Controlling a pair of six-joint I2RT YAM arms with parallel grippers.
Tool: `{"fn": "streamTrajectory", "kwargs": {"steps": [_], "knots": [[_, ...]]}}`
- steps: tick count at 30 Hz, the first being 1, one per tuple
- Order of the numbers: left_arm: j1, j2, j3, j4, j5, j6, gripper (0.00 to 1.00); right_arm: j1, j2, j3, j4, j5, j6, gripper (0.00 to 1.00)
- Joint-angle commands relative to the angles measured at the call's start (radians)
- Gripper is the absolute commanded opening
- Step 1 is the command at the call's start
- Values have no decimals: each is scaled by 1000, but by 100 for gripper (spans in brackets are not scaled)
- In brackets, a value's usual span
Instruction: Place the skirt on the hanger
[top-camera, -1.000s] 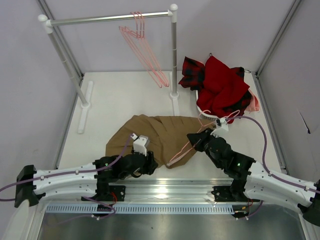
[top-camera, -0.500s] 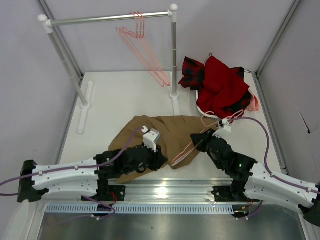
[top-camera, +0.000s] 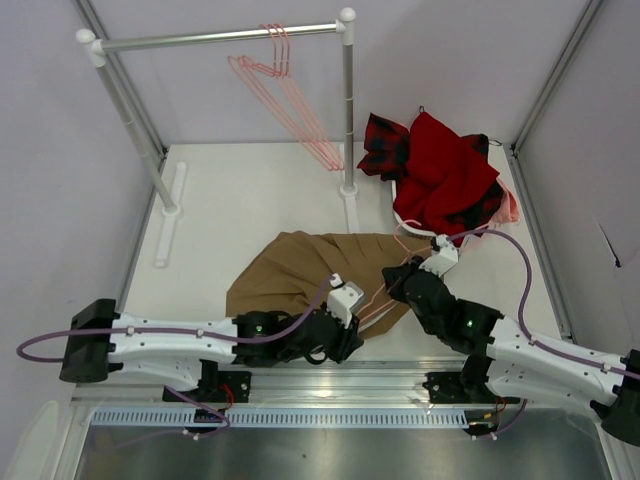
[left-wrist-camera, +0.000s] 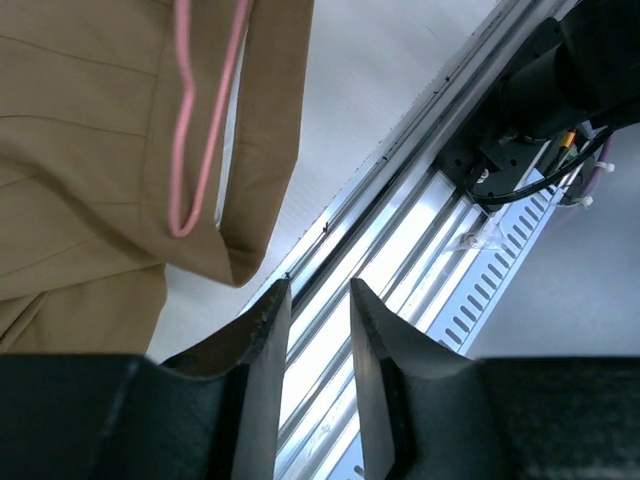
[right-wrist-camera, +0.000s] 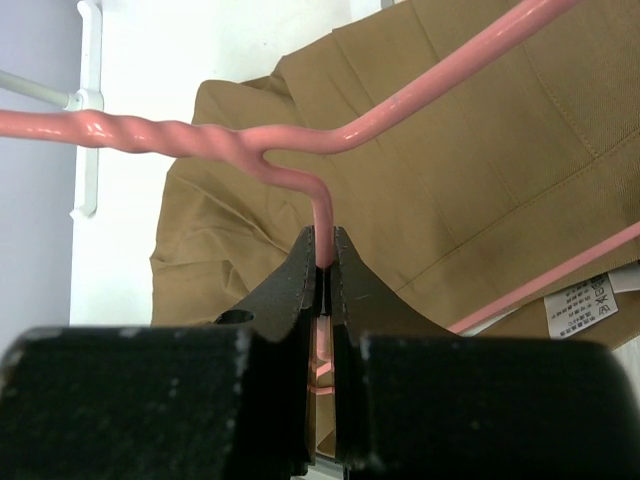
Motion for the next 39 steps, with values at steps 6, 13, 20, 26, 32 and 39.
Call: {"fn": "streamTrajectory", "kwargs": {"steps": [6,13,20,26,32,39], "knots": [[-14,164,56,126,-65,-12,49,2,-6,54,77,98,-17,0],[-16,281,108,129,-183,-46,53,4,-26,51,117,78,-37,0],[-14,396,157,97,-221,-116,48,2,-45,54,102,101,-58,0],[-11,410,115,149,-247,-138,46,2,-54,74,77,101,-46,0],[-1,433,112,97,-333,-216,45,2,-55,75,82,100,-41,0],[7,457,90,56,-381,-310,42,2,-52,80,77,129,-23,0]]}}
